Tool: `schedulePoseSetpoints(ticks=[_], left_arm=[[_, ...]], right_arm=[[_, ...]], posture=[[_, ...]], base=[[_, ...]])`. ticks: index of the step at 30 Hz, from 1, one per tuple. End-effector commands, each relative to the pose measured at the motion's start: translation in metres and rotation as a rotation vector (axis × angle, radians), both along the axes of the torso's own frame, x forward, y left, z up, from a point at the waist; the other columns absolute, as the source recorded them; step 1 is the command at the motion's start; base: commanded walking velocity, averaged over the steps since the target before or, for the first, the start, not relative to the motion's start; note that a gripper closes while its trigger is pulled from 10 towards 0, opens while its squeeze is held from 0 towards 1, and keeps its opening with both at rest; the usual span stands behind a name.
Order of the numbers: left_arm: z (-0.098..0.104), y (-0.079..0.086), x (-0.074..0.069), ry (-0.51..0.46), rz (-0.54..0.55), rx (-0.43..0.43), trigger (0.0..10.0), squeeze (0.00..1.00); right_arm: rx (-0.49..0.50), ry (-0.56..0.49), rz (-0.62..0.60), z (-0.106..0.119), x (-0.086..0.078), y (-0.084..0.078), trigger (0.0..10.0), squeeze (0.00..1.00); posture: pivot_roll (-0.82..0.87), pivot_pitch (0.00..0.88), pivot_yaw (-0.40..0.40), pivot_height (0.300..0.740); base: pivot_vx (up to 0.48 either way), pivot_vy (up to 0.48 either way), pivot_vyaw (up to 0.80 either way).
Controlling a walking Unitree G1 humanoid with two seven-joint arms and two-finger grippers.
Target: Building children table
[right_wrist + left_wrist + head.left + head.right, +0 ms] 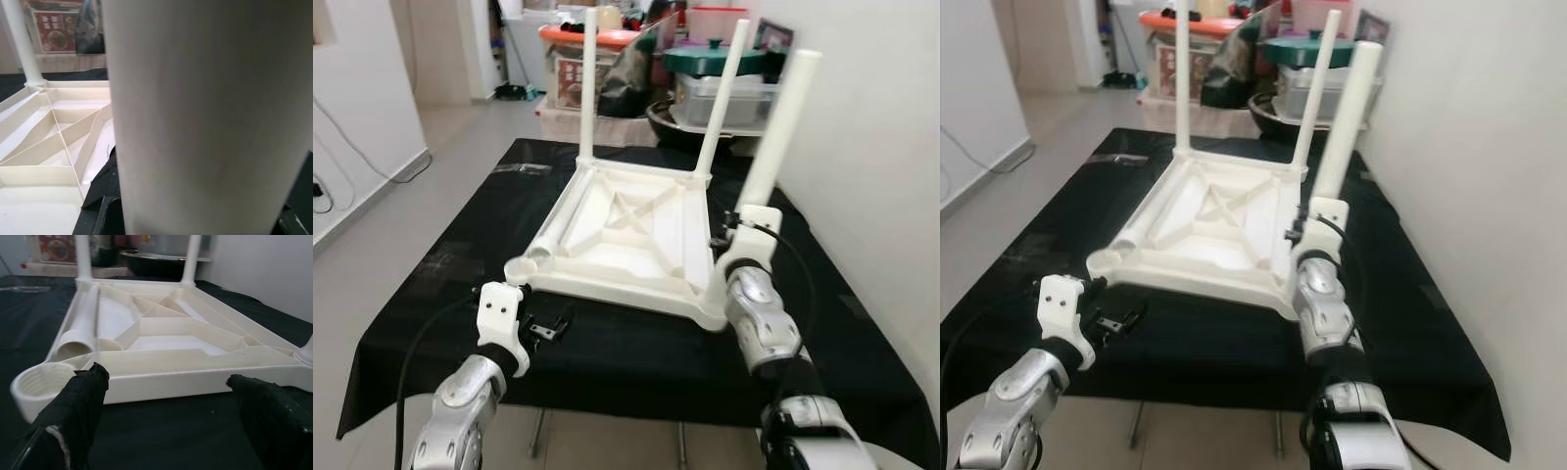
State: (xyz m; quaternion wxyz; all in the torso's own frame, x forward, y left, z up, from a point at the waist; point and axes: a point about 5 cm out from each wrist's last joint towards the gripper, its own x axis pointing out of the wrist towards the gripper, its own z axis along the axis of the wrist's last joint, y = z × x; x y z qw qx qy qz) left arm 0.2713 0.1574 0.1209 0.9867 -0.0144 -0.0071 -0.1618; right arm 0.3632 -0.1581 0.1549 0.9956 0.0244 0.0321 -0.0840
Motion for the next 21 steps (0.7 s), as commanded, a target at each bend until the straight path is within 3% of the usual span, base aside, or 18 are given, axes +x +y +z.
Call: schedulePoseSetpoints(ticks=[1, 2, 3, 5, 6, 8, 9, 10, 11, 12, 14, 15, 16, 17, 18, 19, 20, 21], left_arm=[[-0.004, -0.003, 0.000, 0.015, -0.015, -0.002, 10.0, 0.00], [-0.004, -0.004, 0.000, 0.016, -0.015, -0.003, 10.0, 0.00], [-0.003, -0.004, 0.000, 0.014, -0.016, -0.004, 10.0, 0.00], [-0.003, -0.004, 0.000, 0.014, -0.016, -0.004, 10.0, 0.00], [-0.001, -0.003, 0.001, 0.010, -0.018, -0.005, 10.0, 0.00], [-0.001, -0.002, 0.001, 0.010, -0.018, -0.004, 10.0, 0.00], [-0.002, -0.001, 0.002, 0.011, -0.015, -0.001, 10.0, 0.00], [-0.002, 0.001, 0.002, 0.011, -0.012, 0.000, 10.0, 0.00], [-0.002, 0.001, 0.002, 0.011, -0.012, 0.000, 10.0, 0.00], [-0.001, 0.001, 0.003, 0.009, -0.012, -0.001, 10.0, 0.00], [-0.001, 0.000, 0.003, 0.007, -0.012, -0.003, 10.0, 0.00], [0.000, -0.001, 0.004, 0.005, -0.017, -0.007, 10.0, 0.00], [-0.001, -0.003, 0.004, 0.005, -0.021, -0.008, 10.0, 0.00], [-0.001, -0.003, 0.004, 0.005, -0.021, -0.008, 10.0, 0.00], [-0.002, -0.004, 0.004, 0.006, -0.023, -0.006, 10.0, 0.00], [-0.002, -0.004, 0.004, 0.006, -0.023, -0.006, 10.0, 0.00], [-0.001, -0.005, 0.004, 0.004, -0.023, -0.007, 10.0, 0.00], [-0.001, -0.005, 0.004, 0.004, -0.023, -0.007, 10.0, 0.00]], right_arm=[[0.010, 0.138, 0.102, -0.028, -0.010, 0.012, 10.0, 0.00], [0.044, 0.084, 0.170, -0.020, -0.011, 0.024, 10.0, 0.00], [0.036, 0.008, 0.212, -0.007, -0.010, 0.030, 10.0, 1.00], [0.036, 0.008, 0.212, -0.007, -0.010, 0.030, 10.0, 1.00], [0.001, -0.123, 0.310, 0.027, 0.001, 0.040, 10.0, 1.00], [-0.004, -0.163, 0.350, 0.040, 0.005, 0.042, 10.0, 1.00], [-0.018, -0.200, 0.380, 0.053, 0.010, 0.043, 10.0, 0.00], [-0.005, -0.238, 0.471, 0.067, 0.012, 0.047, 10.0, 0.00], [-0.005, -0.238, 0.471, 0.067, 0.012, 0.047, 10.0, 0.00], [-0.009, -0.282, 0.587, 0.081, 0.011, 0.050, 10.0, 0.00], [-0.013, -0.309, 0.667, 0.090, 0.009, 0.052, 10.0, 0.00], [-0.006, -0.332, 0.857, 0.093, 0.000, 0.057, 10.0, 0.00], [-0.002, -0.337, 1.002, 0.092, -0.010, 0.060, 10.0, 0.00], [-0.002, -0.337, 1.002, 0.092, -0.010, 0.060, 10.0, 0.00], [-0.007, -0.317, 1.134, 0.085, -0.018, 0.063, 10.0, 0.00], [-0.007, -0.317, 1.134, 0.085, -0.018, 0.063, 10.0, 0.00], [-0.050, -0.276, 1.251, 0.072, -0.025, 0.068, 10.0, 0.00], [-0.050, -0.276, 1.251, 0.072, -0.025, 0.068, 10.0, 0.00]], posture=[[0.07, 0.000, -0.073, 0.740], [0.07, 0.000, -0.073, 0.740], [0.07, 0.000, -0.071, 0.740], [0.07, 0.000, -0.071, 0.740], [0.07, 0.000, -0.068, 0.740], [0.07, 0.000, -0.068, 0.740], [0.07, 0.000, -0.067, 0.740], [0.07, 0.000, -0.069, 0.740], [0.07, 0.000, -0.069, 0.740], [0.06, 0.000, -0.069, 0.740], [0.07, 0.000, -0.070, 0.740], [0.07, 0.000, -0.070, 0.740], [0.07, 0.000, -0.072, 0.740], [0.07, 0.000, -0.072, 0.740], [0.07, 0.000, -0.072, 0.740], [0.07, 0.000, -0.072, 0.740], [0.08, 0.000, -0.081, 0.740], [0.08, 0.000, -0.081, 0.740]], base=[[0.000, 0.000, 0.00], [0.000, 0.000, 0.00], [0.000, 0.000, 0.00], [0.000, 0.000, 0.00], [0.000, 0.000, 0.00], [0.000, 0.000, 0.00], [0.000, 0.000, 0.00], [0.000, 0.000, 0.00], [0.000, 0.000, 0.00], [0.000, 0.000, 0.00], [0.000, 0.000, 0.00], [0.000, 0.000, 0.00], [0.000, 0.000, 0.00], [0.000, 0.000, 0.00], [0.000, 0.000, 0.00], [0.000, 0.000, 0.00], [0.000, 0.000, 0.00], [0.000, 0.000, 0.00]])
